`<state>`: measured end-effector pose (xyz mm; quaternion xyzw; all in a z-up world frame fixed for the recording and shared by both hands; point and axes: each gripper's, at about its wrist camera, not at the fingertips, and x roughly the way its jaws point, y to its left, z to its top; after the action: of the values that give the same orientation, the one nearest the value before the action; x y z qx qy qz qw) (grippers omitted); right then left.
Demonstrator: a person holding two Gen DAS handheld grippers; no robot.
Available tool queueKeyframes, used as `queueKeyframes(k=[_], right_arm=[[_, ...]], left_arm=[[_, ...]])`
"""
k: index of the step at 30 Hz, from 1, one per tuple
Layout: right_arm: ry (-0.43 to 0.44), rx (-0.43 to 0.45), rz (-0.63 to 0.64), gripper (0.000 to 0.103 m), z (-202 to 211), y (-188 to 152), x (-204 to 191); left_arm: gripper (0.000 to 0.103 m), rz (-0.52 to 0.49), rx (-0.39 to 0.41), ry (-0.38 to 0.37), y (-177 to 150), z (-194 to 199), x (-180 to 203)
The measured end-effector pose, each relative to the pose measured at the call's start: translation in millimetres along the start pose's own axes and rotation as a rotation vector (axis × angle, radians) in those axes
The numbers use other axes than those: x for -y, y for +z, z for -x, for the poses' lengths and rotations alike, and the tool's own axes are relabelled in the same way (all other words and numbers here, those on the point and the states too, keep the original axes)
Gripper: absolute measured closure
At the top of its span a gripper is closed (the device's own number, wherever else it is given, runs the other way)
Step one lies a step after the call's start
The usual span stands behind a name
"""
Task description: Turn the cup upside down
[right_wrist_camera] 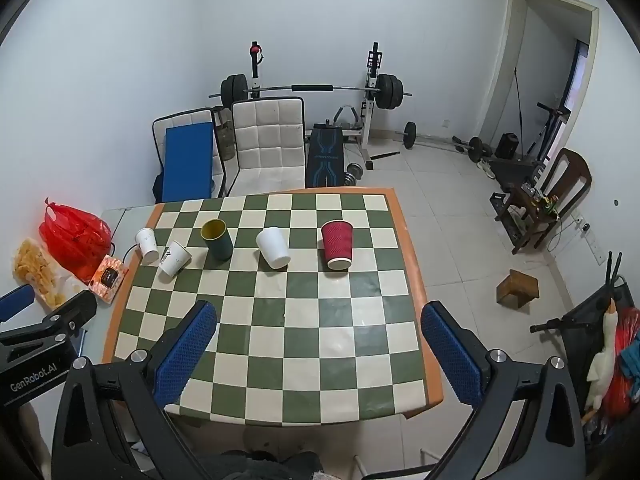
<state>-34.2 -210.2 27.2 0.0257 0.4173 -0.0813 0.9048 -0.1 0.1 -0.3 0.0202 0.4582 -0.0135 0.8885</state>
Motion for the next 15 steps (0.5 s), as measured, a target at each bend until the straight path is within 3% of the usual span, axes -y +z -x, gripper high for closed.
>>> queueKeyframes(k=[15], right_arm=[[0.003, -0.009, 0.002, 0.000, -1.2, 0.9, -0.2]], left_arm=[[0.000, 0.001, 0.003, 0.001, 0.4, 0.3, 0.1]])
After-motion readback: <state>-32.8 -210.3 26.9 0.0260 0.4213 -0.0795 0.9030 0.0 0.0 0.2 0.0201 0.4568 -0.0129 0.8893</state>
